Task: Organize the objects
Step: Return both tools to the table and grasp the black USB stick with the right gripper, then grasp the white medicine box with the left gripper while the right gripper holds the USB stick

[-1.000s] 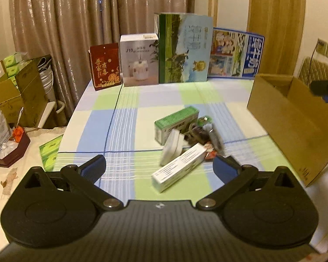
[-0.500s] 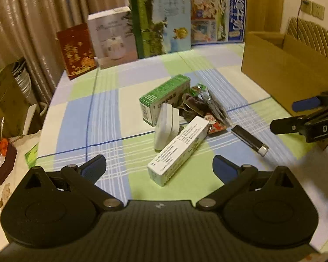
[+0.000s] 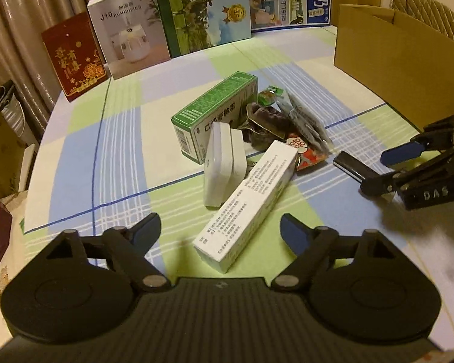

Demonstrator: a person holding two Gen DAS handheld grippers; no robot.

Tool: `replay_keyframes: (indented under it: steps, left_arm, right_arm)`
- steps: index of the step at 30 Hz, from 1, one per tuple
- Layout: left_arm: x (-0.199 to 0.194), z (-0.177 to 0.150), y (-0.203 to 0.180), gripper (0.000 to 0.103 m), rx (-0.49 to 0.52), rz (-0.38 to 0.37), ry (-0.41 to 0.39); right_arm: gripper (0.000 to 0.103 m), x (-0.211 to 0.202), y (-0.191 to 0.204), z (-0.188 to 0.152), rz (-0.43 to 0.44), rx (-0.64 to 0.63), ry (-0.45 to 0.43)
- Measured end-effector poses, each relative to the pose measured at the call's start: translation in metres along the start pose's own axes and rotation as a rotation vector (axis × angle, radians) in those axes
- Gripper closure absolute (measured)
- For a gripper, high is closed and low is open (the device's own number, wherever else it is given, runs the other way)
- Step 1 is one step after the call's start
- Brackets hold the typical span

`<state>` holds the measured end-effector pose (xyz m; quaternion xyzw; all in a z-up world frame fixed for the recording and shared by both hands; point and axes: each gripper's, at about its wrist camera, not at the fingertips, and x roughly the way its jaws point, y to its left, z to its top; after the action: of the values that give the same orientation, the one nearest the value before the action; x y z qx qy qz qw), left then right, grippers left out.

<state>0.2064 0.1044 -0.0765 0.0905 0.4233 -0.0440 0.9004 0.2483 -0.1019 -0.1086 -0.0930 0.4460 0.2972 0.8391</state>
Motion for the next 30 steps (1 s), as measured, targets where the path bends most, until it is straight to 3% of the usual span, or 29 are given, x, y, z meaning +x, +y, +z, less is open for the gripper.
replay_keyframes:
  steps: [4,11,21,30]
  left_arm:
    - [0.006,0.001,0.0,0.025,-0.017,-0.012,0.008]
    - [0.014,0.0,-0.006,0.058,-0.008,-0.023,0.041]
    - [0.002,-0.003,-0.027,0.081,-0.07,-0.071,0.106]
    - [-0.021,-0.018,-0.058,0.081,-0.022,-0.076,0.123]
  right_arm:
    - [0.057,0.004,0.01,0.001,-0.023,-0.058,-0.002]
    - [0.083,0.005,0.011,0.001,-0.043,-0.063,-0.006]
    - [0.084,-0.01,0.009,-0.01,0.0,-0.014,0.032]
    - [0.084,-0.037,0.0,-0.036,-0.002,0.03,0.086]
